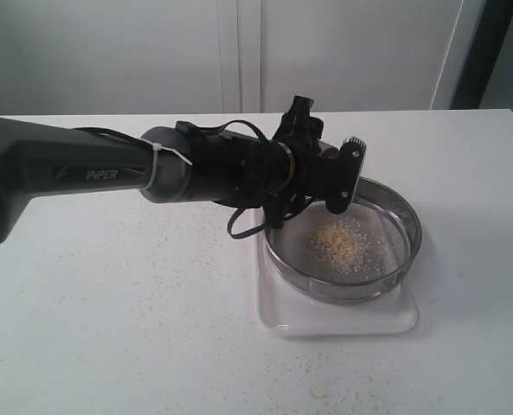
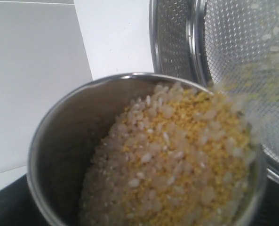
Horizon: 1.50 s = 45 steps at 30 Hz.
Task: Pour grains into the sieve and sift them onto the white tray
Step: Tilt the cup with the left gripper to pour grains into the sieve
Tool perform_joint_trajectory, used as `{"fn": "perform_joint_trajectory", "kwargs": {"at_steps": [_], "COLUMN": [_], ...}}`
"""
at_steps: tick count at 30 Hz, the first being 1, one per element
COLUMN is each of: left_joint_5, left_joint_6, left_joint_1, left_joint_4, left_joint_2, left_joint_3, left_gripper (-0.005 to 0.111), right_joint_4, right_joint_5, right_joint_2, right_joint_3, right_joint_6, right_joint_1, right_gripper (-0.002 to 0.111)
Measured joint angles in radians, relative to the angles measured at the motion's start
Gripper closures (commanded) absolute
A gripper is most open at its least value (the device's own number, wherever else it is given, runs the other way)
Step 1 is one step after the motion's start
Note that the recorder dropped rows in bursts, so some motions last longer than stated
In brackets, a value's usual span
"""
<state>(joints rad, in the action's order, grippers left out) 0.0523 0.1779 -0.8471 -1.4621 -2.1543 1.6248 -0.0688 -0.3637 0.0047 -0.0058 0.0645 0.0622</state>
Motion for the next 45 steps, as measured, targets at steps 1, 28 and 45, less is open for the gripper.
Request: {"fn": "perform_joint_trajectory", "kwargs": {"at_steps": [1, 28, 45], "left_joint_5": [0.002, 0.014, 0.014], "left_joint_6": [0.0, -0.16, -0.353], "left_joint_1": [0.0, 0.0, 0.0], "left_joint_4": [0.0, -0.008, -0.01], "left_joint_2": [0.0, 0.0, -0.004], "left_joint_3": [0.0, 0.0, -0.029], "left_gripper": [0.107, 0.107, 0.107], "right_joint_4": [0.0, 0.0, 0.0], "right_joint_5": [0.0, 0.0, 0.0], "right_joint_2": [0.0, 0.0, 0.0], "right_joint_3": [0.0, 0.0, 0.0], "right_joint_6": [0.0, 0.0, 0.0], "right_joint_1": [0.0, 0.0, 0.0], "right_gripper": [0.108, 0.108, 0.108]}}
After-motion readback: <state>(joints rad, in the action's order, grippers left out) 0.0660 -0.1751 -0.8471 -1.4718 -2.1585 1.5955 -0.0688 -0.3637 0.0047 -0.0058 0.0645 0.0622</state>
